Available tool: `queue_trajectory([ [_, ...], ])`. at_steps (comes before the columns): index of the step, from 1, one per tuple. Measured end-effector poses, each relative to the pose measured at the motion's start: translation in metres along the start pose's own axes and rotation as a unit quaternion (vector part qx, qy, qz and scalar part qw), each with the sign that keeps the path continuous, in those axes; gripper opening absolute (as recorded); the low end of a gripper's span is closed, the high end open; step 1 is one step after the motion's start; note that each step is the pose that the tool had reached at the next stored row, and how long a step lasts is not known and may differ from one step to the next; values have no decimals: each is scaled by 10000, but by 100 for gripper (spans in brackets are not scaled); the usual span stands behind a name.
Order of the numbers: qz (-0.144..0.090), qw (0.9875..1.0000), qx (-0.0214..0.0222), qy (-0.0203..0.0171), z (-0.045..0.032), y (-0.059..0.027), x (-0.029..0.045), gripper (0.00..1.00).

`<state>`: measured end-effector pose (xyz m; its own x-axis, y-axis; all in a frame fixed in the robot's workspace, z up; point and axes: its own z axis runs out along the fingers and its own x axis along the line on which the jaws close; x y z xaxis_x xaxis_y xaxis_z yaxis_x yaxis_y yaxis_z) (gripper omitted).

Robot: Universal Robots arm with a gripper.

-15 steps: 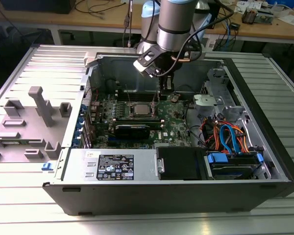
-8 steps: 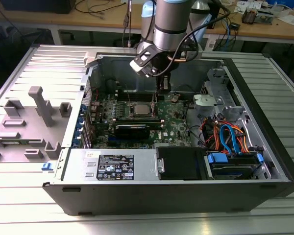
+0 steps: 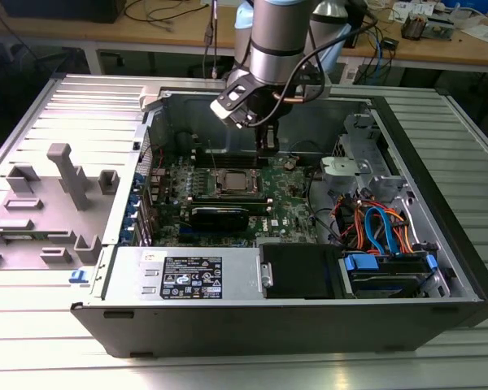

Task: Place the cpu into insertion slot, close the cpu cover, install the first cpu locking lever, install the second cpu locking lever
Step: 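Close the cpu cover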

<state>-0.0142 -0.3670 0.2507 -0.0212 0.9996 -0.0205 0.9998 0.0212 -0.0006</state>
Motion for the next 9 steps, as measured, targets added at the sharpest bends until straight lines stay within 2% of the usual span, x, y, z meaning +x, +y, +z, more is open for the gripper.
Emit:
queue_trajectory([
  [9,-84,10000,-1,2,16,-132,3,11],
])
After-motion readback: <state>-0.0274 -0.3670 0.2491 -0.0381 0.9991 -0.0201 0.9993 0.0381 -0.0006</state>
